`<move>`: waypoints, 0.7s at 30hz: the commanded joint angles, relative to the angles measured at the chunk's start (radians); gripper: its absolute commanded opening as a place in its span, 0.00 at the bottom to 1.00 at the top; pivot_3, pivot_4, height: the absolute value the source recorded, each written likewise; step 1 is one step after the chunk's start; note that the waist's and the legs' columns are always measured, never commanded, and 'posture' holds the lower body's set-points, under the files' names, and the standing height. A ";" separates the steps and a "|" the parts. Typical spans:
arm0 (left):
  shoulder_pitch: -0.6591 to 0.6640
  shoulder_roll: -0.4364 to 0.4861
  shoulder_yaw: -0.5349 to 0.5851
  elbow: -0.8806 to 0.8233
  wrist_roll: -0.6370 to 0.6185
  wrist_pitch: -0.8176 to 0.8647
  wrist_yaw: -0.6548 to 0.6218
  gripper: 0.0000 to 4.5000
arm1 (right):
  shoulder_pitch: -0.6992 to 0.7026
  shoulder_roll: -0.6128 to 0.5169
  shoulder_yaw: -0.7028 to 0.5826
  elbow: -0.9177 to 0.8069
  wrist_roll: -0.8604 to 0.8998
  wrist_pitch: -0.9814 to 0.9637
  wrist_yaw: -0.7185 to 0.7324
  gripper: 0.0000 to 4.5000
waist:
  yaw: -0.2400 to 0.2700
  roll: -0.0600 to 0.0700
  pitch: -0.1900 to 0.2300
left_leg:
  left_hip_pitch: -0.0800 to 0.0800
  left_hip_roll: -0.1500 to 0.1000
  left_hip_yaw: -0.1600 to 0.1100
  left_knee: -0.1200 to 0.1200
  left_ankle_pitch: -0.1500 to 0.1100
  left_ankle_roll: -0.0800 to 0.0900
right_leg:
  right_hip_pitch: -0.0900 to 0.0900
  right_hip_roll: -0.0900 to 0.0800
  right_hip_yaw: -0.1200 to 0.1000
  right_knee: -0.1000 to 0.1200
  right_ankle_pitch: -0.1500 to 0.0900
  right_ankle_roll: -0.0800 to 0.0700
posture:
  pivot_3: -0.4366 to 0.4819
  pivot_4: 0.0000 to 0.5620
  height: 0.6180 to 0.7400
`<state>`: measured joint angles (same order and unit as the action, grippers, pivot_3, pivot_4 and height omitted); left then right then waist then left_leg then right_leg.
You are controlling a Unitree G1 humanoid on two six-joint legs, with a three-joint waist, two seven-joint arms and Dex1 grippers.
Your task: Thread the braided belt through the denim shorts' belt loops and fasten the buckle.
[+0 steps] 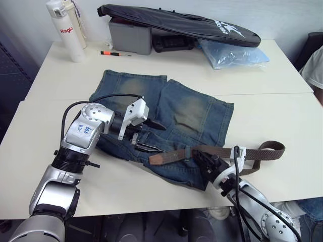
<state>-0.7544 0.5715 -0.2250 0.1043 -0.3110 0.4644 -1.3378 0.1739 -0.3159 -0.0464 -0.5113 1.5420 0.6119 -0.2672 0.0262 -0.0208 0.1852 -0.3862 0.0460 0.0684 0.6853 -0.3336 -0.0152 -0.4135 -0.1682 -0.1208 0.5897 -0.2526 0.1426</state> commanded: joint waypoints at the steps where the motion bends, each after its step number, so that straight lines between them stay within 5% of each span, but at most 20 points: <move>1: -0.014 0.003 0.001 -0.017 -0.002 -0.010 -0.005 1.00 | 0.027 -0.028 -0.033 -0.056 0.031 0.013 0.014 0.33 | -0.001 0.000 0.000 | 0.000 0.000 0.000 0.000 0.000 0.000 | 0.000 0.000 0.000 0.000 0.000 0.000 | 0.48 0.27 1.00; 7: -0.017 -0.006 -0.001 -0.006 0.001 -0.020 -0.005 1.00 | 0.126 -0.188 -0.143 -0.182 0.131 0.051 0.066 0.93 | 0.001 0.000 0.000 | 0.000 0.000 0.000 0.000 0.000 0.000 | 0.000 0.000 0.000 0.000 0.000 0.000 | 0.48 0.27 1.00; 8: -0.018 -0.009 -0.002 -0.002 0.002 -0.023 -0.005 1.00 | 0.153 -0.237 -0.173 -0.211 0.153 0.068 0.097 0.97 | 0.001 0.000 0.000 | 0.000 0.000 0.000 0.000 0.000 0.000 | 0.000 0.000 0.000 0.000 0.000 0.000 | 0.48 0.27 1.00; 12: -0.022 -0.020 -0.004 0.010 0.003 -0.036 -0.006 1.00 | 0.245 -0.459 -0.292 -0.336 0.133 0.151 0.304 0.97 | 0.002 0.000 0.000 | 0.000 0.000 0.000 0.001 0.000 0.000 | 0.000 0.000 0.000 0.000 0.000 0.000 | 0.48 0.27 1.00; 16: -0.027 -0.020 -0.006 0.021 0.005 -0.042 -0.013 1.00 | 0.218 -0.677 -0.333 -0.446 -0.122 0.194 0.548 0.97 | -0.001 0.001 0.000 | 0.001 0.000 0.001 0.002 0.000 0.001 | 0.000 0.000 0.001 0.001 0.000 0.000 | 0.48 0.27 1.00; 21: -0.030 0.051 -0.002 -0.009 -0.042 0.035 -0.106 1.00 | 0.048 -0.902 -0.128 -0.473 -0.614 0.069 0.788 0.97 | -0.002 0.001 0.000 | -0.001 0.001 0.001 0.007 -0.002 0.001 | 0.000 0.001 0.002 0.002 0.001 -0.001 | 0.48 0.27 1.00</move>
<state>-0.7739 0.5974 -0.2456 0.1292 -0.3215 0.4821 -1.4079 0.2423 -1.2047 -0.2407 -0.8716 1.0635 0.7379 0.4410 0.0243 -0.0200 0.1853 -0.3873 0.0471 0.0694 0.6922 -0.3359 -0.0138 -0.4139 -0.1671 -0.1188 0.5913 -0.2520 0.1419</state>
